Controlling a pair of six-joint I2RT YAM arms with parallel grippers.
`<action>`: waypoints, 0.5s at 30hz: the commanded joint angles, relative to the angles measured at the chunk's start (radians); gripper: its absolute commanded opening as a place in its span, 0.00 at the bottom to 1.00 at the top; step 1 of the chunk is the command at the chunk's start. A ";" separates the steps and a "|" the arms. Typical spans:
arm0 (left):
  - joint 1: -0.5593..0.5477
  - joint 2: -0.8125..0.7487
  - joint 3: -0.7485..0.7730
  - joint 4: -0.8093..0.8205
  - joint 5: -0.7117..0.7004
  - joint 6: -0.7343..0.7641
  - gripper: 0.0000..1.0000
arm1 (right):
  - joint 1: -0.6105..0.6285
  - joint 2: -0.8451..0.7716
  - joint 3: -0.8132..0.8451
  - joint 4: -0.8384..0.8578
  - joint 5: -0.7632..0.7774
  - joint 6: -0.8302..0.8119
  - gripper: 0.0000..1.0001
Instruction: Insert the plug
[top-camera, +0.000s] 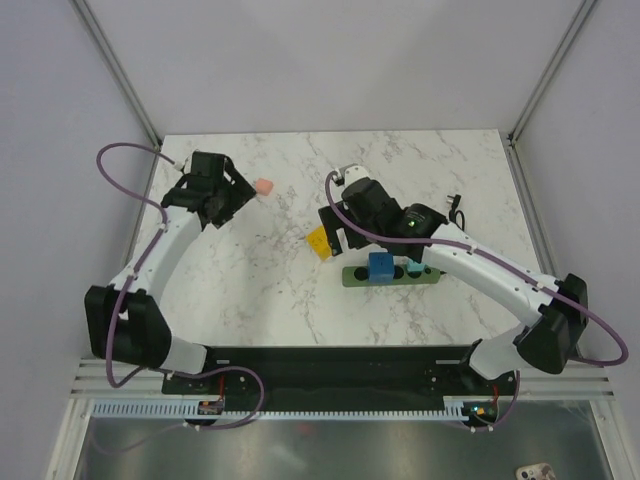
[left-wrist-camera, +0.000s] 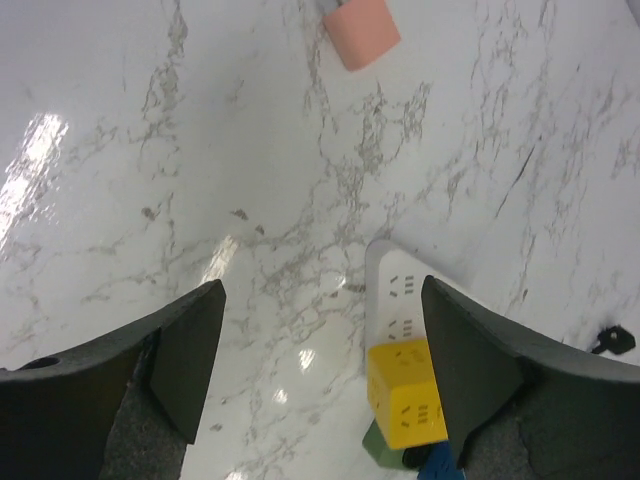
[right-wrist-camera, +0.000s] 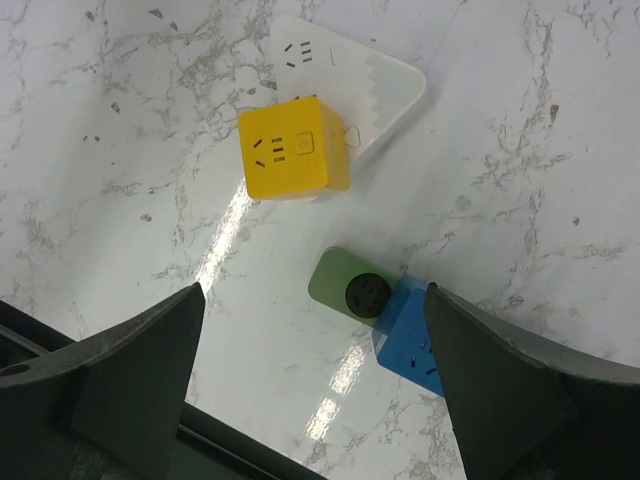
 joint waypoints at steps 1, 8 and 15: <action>0.001 0.160 0.143 0.035 -0.126 -0.097 0.87 | -0.004 -0.051 -0.070 0.095 -0.049 0.014 0.98; 0.001 0.461 0.417 0.036 -0.173 0.052 0.91 | -0.004 -0.070 -0.101 0.104 -0.038 -0.040 0.98; 0.001 0.708 0.634 0.036 -0.159 0.210 0.89 | -0.002 -0.051 -0.105 0.112 -0.035 -0.080 0.98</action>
